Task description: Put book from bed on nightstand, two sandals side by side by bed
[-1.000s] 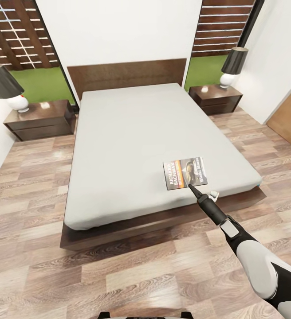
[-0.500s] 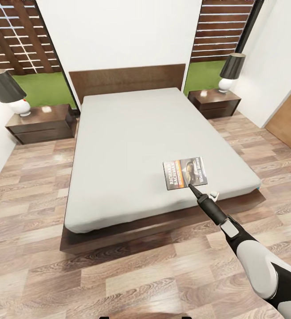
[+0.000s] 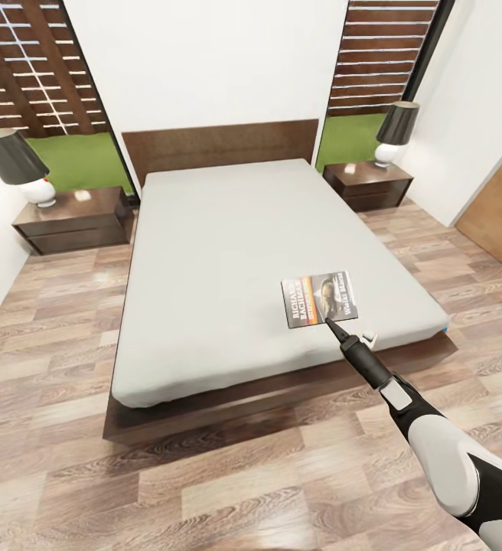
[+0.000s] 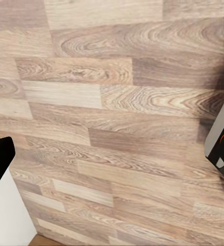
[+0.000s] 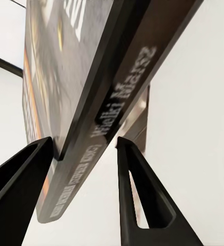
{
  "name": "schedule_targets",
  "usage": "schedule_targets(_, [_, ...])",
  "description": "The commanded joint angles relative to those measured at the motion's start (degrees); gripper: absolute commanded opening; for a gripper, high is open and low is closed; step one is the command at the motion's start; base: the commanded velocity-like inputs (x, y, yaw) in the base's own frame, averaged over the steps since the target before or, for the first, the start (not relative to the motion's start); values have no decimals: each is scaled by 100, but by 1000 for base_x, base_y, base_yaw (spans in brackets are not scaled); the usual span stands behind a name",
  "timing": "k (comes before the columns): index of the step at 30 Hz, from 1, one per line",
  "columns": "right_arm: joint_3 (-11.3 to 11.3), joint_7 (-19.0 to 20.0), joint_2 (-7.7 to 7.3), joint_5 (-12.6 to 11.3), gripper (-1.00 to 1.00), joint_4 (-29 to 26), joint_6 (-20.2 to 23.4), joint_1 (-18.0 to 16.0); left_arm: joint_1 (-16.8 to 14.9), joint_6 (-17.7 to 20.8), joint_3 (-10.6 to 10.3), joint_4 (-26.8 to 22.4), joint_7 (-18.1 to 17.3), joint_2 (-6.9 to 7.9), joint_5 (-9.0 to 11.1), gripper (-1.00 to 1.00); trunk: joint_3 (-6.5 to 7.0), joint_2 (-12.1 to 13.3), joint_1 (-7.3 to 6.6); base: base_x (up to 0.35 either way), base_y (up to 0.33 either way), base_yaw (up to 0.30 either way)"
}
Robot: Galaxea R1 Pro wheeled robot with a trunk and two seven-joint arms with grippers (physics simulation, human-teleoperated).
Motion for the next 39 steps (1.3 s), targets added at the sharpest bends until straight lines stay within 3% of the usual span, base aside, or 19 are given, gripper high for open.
schedule_targets(1, [15,16,-2,-49,-100,6,54,-4,-3,21,18,-4,8,-2,-35,100,2,-8,3,0,0,0])
schedule_targets(39, [33,-21,6,-6,-100,10,52,-4,42,21,18,-3,15,-4,-33,100,353,-8,3,0,0,0])
